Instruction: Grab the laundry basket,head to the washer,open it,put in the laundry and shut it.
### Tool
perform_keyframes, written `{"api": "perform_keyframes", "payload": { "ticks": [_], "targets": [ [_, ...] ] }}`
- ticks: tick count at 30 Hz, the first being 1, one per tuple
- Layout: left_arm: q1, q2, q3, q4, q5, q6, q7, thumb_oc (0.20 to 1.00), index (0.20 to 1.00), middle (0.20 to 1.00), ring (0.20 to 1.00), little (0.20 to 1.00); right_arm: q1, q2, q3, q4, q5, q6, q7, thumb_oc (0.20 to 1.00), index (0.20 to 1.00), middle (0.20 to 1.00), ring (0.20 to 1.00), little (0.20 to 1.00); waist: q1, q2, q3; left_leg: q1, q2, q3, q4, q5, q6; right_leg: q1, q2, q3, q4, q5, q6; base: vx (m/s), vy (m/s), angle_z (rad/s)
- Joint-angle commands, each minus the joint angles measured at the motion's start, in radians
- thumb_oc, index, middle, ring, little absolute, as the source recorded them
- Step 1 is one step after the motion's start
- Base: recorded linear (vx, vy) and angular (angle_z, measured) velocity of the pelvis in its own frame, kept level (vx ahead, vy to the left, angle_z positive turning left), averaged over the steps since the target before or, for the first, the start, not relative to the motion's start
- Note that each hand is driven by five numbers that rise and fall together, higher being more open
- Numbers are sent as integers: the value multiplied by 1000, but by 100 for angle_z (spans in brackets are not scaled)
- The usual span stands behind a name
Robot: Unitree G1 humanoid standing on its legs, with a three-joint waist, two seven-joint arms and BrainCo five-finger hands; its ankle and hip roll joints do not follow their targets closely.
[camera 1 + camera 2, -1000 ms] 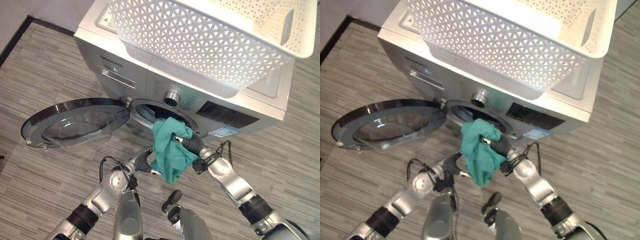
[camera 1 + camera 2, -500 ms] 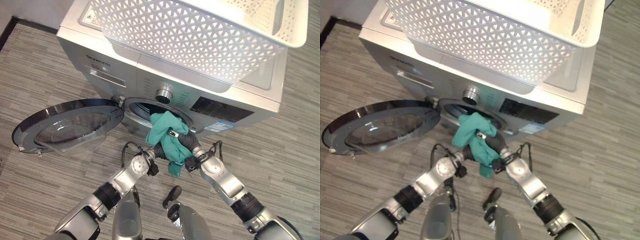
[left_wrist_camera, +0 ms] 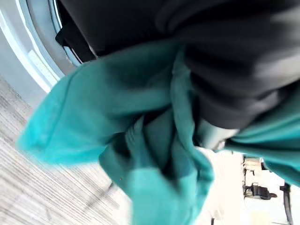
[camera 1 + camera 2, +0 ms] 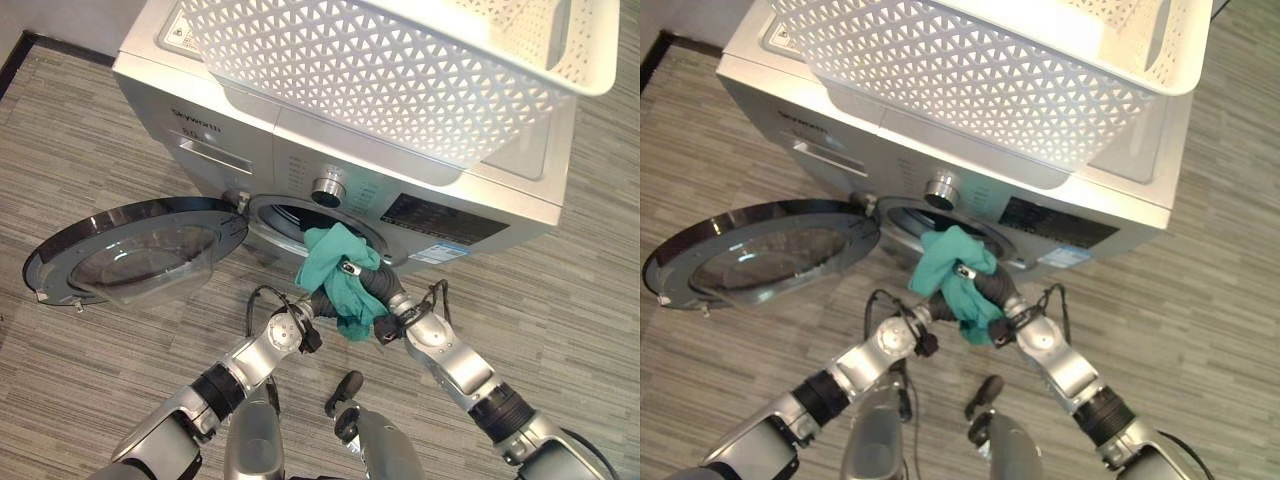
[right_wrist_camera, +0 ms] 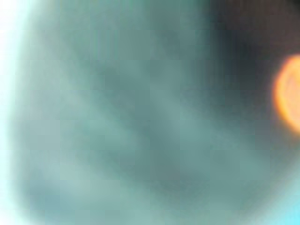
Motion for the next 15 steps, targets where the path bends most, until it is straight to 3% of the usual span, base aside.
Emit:
{"api": "perform_keyframes", "payload": {
  "ticks": [1, 5, 6, 8, 9, 13, 15],
  "targets": [
    [-33, -64, 2, -12, 55, -78, 7, 200, 200, 200, 200, 200, 1, 2, -18, -104, -53, -73, 31, 1000, 1000, 1000, 1000, 1000, -12, -18, 7, -76, -59, 14, -47, 36, 10, 85, 0, 27, -42, -60, 37, 3, -15, 4],
    [36, -16, 72, 34, 82, -90, 30, 200, 200, 200, 200, 200, 35, -22, -52, -130, -53, -83, 46, 1000, 1000, 1000, 1000, 1000, -15, -22, 6, -77, -57, 14, -43, 34, 9, 82, 1, 31, -38, -61, 36, 0, -3, 1],
    [98, 18, 106, 51, 100, -103, 33, 200, 200, 200, 200, 200, 92, -64, -96, -162, -35, -104, 68, 1000, 1000, 1000, 1000, 1000, -17, -26, 7, -79, -55, 13, -40, 33, 7, 83, 3, 31, -39, -61, 36, 0, 0, 0],
    [147, 6, 102, 34, 96, -110, 30, 200, 200, 200, 200, 200, 147, -83, -123, -140, -31, -130, 74, 1000, 1000, 1000, 1000, 1000, -18, -29, 1, -81, -53, 13, -40, 34, 7, 83, 6, 28, -38, -62, 35, 11, -36, 2],
    [210, 66, 193, 17, 97, -126, 49, 200, 200, 200, 200, 200, 236, -112, -189, -150, -39, -135, 83, 1000, 1000, 1000, 1000, 1000, -30, -39, 9, -80, -50, 14, -41, 36, 5, 81, 8, 30, -35, -61, 36, 11, -39, 5],
    [279, 95, 255, 80, 88, -160, 92, 200, 200, 200, 200, 200, 384, -143, -231, -67, -87, -131, 110, 1000, 1000, 1000, 1000, 1000, -56, -67, -13, -79, -43, 12, -46, 42, 0, 86, 15, 35, -38, -61, 36, 15, -12, -3],
    [367, 142, 345, 63, 78, -182, 112, 200, 200, 200, 200, 200, 506, -158, -285, 51, -148, -126, 129, 1000, 1000, 1000, 1000, 1000, -69, -75, -22, -77, -40, 12, -47, 45, -4, 91, 21, 35, -42, -61, 36, 31, -2, -16]
  ]
}}
